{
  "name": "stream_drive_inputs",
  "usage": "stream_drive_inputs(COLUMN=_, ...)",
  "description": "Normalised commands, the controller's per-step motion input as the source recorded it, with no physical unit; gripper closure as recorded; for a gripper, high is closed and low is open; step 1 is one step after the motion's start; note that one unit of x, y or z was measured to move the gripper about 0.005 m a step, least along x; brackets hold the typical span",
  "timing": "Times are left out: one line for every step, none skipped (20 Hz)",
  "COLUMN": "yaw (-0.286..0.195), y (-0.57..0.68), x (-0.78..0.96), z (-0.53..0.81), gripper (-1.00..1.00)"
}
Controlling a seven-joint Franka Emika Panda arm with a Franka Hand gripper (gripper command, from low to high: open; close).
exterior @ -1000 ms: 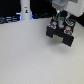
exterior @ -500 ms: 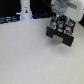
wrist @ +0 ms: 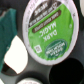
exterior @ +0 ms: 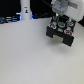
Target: Open the kcup holder, insert the kcup into the holder, and close the kcup holder
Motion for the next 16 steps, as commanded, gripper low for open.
stream_drive_inputs(yaw=0.064, y=0.01, x=0.18, z=0.46, gripper=-1.0)
stream_drive_inputs(yaw=0.056, y=-0.03, x=0.23, z=0.52, gripper=-1.0)
stream_drive_inputs(yaw=0.049, y=-0.11, x=0.28, z=0.6, gripper=-1.0)
stream_drive_inputs(yaw=0.051, y=-0.22, x=0.36, z=0.68, gripper=-1.0)
stream_drive_inputs(yaw=0.054, y=-0.27, x=0.38, z=0.69, gripper=-1.0)
stream_drive_inputs(yaw=0.065, y=-0.3, x=0.4, z=0.68, gripper=-1.0)
stream_drive_inputs(yaw=0.073, y=-0.34, x=0.4, z=0.66, gripper=-1.0)
stream_drive_inputs(yaw=0.077, y=-0.37, x=0.42, z=0.61, gripper=-1.0)
stream_drive_inputs(yaw=0.079, y=-0.4, x=0.43, z=0.56, gripper=-1.0)
stream_drive_inputs(yaw=0.079, y=-0.42, x=0.43, z=0.52, gripper=-1.0)
stream_drive_inputs(yaw=0.077, y=-0.43, x=0.44, z=0.47, gripper=-1.0)
stream_drive_inputs(yaw=0.071, y=-0.45, x=0.46, z=0.4, gripper=-1.0)
stream_drive_inputs(yaw=0.067, y=-0.46, x=0.48, z=0.35, gripper=-1.0)
stream_drive_inputs(yaw=0.063, y=-0.46, x=0.49, z=0.32, gripper=-1.0)
stream_drive_inputs(yaw=0.058, y=-0.45, x=0.51, z=0.31, gripper=-1.0)
stream_drive_inputs(yaw=0.053, y=-0.43, x=0.54, z=0.33, gripper=-1.0)
